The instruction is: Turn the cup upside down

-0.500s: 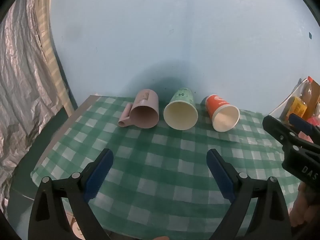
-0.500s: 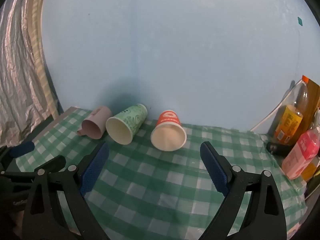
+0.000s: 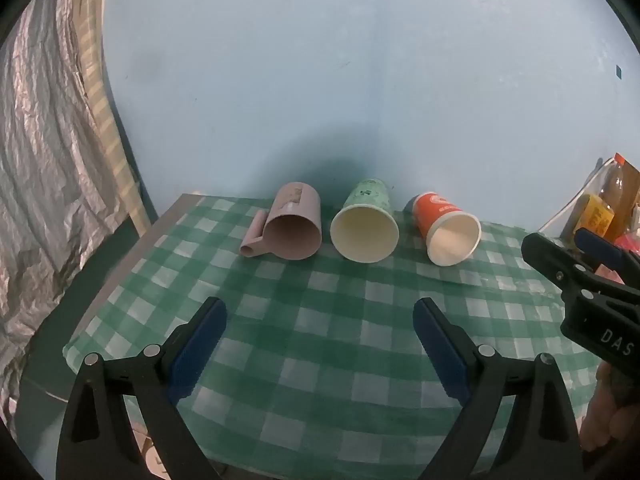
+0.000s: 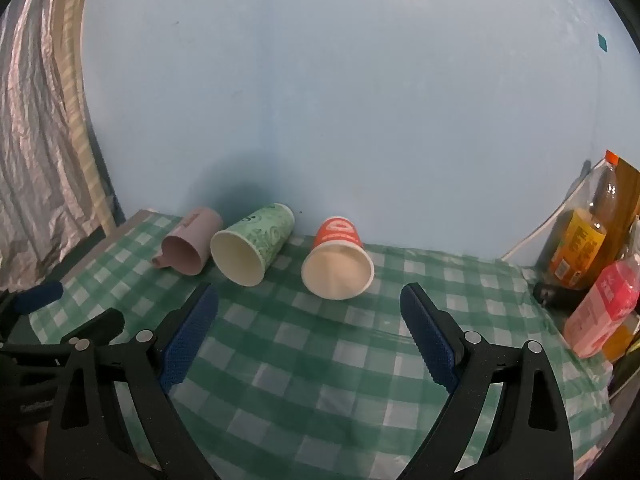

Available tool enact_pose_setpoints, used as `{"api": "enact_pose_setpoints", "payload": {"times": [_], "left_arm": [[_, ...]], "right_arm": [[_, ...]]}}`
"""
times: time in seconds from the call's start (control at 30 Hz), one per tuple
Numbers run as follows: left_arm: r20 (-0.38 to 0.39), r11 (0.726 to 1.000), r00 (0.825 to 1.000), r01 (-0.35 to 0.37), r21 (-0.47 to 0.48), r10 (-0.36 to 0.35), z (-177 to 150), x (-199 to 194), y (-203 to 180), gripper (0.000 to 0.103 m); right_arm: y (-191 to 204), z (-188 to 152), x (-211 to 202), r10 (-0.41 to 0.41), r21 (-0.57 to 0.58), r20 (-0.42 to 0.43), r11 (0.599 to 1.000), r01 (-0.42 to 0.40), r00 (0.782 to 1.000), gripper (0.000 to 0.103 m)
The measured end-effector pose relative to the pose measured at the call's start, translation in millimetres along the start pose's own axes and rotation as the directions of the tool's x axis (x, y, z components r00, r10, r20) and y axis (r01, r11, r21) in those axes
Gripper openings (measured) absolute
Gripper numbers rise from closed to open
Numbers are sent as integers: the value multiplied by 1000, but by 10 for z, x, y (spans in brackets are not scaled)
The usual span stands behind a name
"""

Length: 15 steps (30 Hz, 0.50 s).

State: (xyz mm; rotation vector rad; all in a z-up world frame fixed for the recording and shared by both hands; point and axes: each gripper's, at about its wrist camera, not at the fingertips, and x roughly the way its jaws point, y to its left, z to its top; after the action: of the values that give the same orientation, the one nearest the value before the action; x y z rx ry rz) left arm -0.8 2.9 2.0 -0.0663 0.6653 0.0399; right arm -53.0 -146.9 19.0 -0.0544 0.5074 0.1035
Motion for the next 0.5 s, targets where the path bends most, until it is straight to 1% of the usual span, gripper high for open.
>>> {"api": "enact_pose_setpoints", "payload": {"times": [0.27,0.4,0.5], "left_arm": [[12,1000,1000,-1,-5,1,32,10,7,95],[2,1000,1000,0,-4,0,43,31,18,95],[6,1000,1000,0,-4,0,5,-3,28,95]], "right_arm": [[12,-3,-17,-1,1,2,1000,1,1000,91],[2,5,-13,1,2,0,1000,-1,1000,91],[8,3,-18,0,2,0,1000,0,1000,91]]}}
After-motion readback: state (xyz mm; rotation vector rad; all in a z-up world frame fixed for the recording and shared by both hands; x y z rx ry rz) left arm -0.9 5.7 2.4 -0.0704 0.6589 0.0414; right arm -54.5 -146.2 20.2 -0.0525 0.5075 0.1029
